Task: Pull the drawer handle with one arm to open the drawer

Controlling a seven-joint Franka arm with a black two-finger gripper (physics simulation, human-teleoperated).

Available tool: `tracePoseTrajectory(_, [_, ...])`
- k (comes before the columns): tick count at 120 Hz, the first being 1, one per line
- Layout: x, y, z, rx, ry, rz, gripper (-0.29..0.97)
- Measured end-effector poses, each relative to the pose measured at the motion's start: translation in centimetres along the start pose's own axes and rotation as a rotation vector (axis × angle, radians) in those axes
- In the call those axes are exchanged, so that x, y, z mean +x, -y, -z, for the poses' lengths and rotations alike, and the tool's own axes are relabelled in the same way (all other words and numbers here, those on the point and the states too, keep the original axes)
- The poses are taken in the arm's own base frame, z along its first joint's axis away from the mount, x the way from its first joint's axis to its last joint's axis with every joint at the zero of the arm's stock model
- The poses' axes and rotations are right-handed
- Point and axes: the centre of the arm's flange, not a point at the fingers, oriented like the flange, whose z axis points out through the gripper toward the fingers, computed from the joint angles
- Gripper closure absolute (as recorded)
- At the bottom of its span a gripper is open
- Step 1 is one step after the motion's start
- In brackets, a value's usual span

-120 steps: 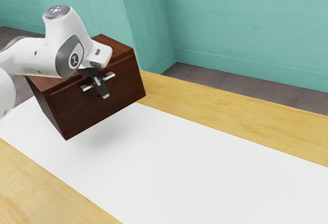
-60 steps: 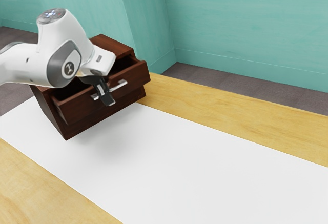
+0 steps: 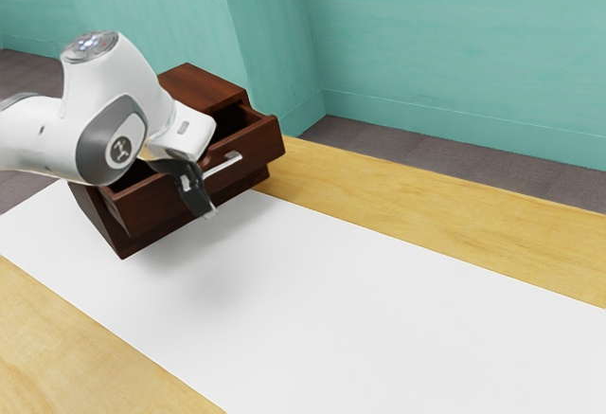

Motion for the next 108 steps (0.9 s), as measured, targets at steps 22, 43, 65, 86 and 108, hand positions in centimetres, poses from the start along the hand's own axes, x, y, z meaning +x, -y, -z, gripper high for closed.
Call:
tracePoseTrajectory(22, [0.7,-0.9,-0.1,-0.004,-0.007,-0.015,0.03])
tracePoseTrajectory(43, [2.7,-3.2,0.1,-0.017,-0.024,-0.061,0.03])
tracePoseTrajectory(65, [5.0,-5.8,6.0,0.008,-0.109,-0.122,0.04])
tracePoseTrajectory(86, [3.3,-3.2,15.2,0.021,-0.114,-0.054,0.02])
tracePoseTrajectory(108, [3.5,-5.1,23.6,-0.035,0.033,0.056,0.01])
